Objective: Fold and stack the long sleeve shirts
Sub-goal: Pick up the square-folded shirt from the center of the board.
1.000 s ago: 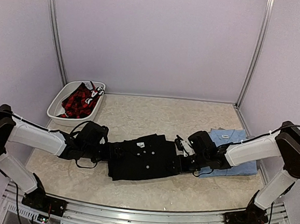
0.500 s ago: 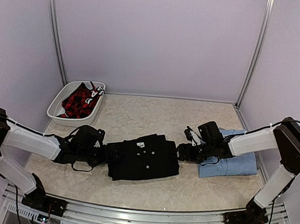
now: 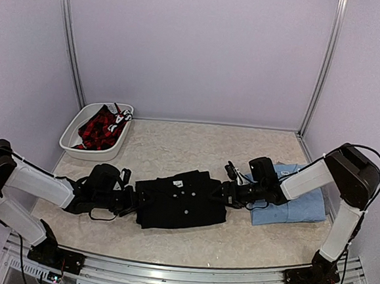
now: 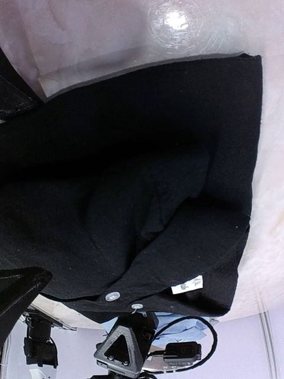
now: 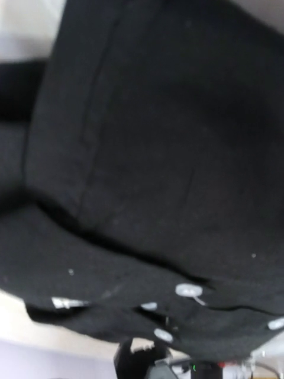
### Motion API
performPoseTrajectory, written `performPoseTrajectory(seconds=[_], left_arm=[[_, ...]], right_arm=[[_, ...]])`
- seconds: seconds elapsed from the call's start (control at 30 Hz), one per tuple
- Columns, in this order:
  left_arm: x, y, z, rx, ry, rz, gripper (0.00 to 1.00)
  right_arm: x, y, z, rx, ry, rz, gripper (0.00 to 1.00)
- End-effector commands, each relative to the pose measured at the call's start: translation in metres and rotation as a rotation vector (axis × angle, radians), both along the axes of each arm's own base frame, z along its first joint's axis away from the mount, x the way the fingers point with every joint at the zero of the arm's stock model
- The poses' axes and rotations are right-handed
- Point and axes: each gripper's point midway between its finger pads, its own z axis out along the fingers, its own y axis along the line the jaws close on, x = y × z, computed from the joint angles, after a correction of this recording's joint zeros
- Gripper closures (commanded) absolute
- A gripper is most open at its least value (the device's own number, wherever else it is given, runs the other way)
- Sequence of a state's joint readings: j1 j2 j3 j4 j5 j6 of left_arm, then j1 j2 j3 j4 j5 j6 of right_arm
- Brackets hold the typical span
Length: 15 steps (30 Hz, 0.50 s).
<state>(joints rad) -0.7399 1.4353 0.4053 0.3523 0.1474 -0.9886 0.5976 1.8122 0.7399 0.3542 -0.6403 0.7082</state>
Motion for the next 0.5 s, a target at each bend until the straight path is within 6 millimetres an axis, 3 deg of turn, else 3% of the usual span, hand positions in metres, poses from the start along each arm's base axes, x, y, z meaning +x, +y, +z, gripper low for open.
performPoseTrajectory(seconds=[0.0, 0.47], left_arm=[[-0.007, 0.004, -0.011, -0.021, 0.035, 0.014, 0.21], [-0.007, -0.011, -0.011, 0.003, 0.015, -0.053, 0.31]], right_arm=[[-0.029, -0.007, -0.031, 0.035, 0.191, -0.003, 0.32], [-0.033, 0.014, -0.017, 0.118, 0.17, 0.027, 0.46]])
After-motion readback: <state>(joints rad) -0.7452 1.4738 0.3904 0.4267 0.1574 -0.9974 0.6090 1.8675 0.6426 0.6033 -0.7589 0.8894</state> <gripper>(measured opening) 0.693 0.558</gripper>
